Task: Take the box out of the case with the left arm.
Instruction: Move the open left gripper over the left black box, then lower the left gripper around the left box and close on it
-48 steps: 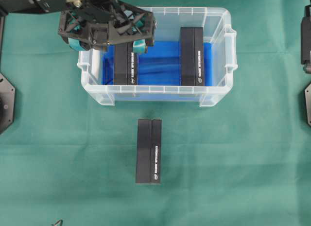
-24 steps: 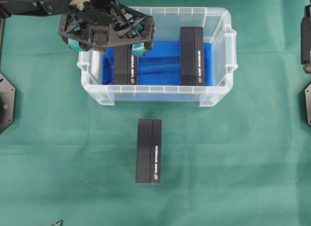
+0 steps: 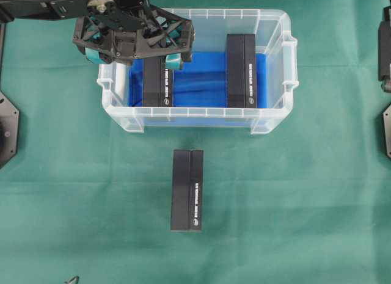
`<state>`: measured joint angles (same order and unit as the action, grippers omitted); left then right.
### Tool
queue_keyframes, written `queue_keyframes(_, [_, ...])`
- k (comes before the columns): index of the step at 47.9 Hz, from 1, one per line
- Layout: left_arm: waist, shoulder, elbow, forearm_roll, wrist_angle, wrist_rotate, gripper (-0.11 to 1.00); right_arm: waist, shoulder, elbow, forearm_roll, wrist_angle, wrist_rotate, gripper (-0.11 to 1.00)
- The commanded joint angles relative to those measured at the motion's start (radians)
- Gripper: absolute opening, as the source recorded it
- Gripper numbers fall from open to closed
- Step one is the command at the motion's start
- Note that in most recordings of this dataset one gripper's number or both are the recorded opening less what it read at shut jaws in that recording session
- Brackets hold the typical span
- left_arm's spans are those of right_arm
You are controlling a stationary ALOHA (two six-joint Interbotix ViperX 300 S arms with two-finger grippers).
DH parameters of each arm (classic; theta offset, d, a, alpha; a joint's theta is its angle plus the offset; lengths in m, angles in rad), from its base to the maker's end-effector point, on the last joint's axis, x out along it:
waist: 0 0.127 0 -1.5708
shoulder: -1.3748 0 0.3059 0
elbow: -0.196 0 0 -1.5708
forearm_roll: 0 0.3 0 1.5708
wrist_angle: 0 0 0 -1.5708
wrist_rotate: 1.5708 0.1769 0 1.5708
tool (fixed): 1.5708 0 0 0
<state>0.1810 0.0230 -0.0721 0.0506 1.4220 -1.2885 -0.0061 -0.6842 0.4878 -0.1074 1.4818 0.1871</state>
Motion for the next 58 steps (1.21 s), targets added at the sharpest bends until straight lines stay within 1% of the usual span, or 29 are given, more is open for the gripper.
queue_keyframes(1, [0.002,-0.028,-0.011,0.006,-0.003,0.0,0.96,-0.002,-0.002,-0.009,0.002,-0.005,0.003,0.01])
queue_keyframes(17, [0.002,-0.028,-0.006,0.011,-0.002,-0.005,0.96,-0.002,-0.002,-0.009,0.002,-0.005,0.003,0.01])
queue_keyframes(32, [0.003,-0.028,0.025,0.015,-0.026,-0.009,0.96,-0.002,-0.002,-0.009,0.003,-0.005,0.003,0.01])
queue_keyframes(44, [0.015,-0.021,0.071,0.017,-0.069,-0.011,0.96,-0.002,-0.002,-0.009,0.002,-0.005,0.003,0.01])
queue_keyframes(51, [0.026,-0.02,0.115,0.028,-0.1,-0.011,0.96,-0.002,-0.002,-0.008,0.002,-0.003,0.003,0.01])
queue_keyframes(58, [0.04,-0.02,0.163,0.028,-0.149,-0.011,0.96,-0.002,-0.002,-0.008,0.002,-0.005,0.003,0.01])
